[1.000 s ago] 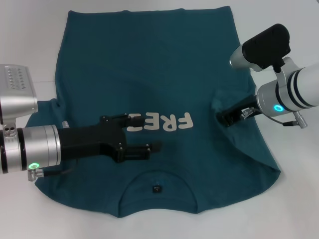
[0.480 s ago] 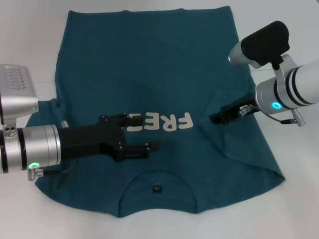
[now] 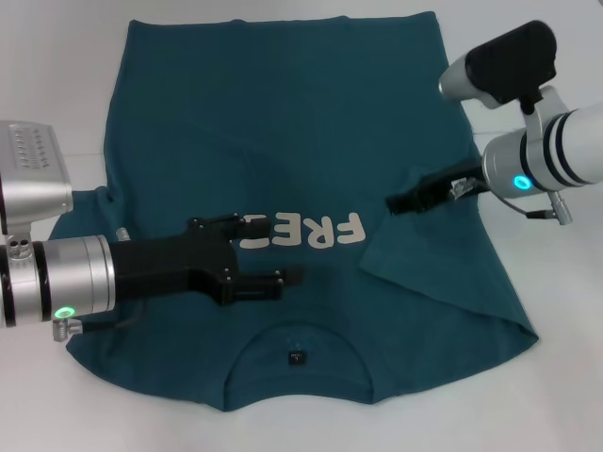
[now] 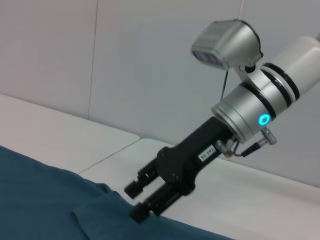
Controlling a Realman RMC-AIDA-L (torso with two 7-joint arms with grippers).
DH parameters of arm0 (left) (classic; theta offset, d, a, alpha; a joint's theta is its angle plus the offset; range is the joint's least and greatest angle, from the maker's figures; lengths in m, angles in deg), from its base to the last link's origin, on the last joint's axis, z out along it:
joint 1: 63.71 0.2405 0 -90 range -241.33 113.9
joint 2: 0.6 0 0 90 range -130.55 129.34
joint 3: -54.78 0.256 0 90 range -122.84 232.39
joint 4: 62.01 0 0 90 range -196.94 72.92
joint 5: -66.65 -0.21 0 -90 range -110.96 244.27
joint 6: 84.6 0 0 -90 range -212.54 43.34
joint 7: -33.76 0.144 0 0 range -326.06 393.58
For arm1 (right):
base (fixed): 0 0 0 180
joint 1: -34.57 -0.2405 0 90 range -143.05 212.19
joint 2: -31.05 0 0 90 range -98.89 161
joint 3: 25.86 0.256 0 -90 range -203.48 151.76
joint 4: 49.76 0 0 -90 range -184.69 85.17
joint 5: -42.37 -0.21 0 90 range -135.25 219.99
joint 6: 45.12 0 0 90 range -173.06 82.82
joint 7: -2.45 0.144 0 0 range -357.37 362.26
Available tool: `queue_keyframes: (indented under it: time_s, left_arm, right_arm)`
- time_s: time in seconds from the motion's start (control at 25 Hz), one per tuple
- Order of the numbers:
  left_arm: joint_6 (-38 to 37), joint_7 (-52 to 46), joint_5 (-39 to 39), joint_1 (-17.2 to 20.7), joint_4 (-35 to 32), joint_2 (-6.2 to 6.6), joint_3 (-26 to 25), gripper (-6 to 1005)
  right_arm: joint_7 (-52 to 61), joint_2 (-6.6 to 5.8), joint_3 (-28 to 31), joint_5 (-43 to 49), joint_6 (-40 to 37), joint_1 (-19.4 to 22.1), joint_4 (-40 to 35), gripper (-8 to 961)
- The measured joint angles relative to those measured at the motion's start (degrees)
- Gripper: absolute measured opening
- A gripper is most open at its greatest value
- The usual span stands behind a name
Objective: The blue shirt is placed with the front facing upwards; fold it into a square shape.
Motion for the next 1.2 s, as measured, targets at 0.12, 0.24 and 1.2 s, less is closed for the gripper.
queue_keyframes:
  time_s: [0.12, 0.24, 1.2]
  left_arm:
    - [0.0, -0.1, 0.0, 0.0, 0.0, -0.02, 0.0, 860]
    - [0.0, -0.3, 0.0, -0.2, -0.1, -0.09, 0.0, 860]
    - [4.0, -4.4, 4.1, 0.1, 0.6, -0.52, -0.1, 860]
  right_arm:
    - [-0.3, -0.16, 0.5, -1.3, 1.0, 0.1, -0.4, 679]
    - [-1.6, -0.19, 2.2, -2.3, 1.7, 0.1, -1.5, 737]
    - [-63.8, -0.74, 16.3, -50.8, -18.3, 16.7, 0.3, 939]
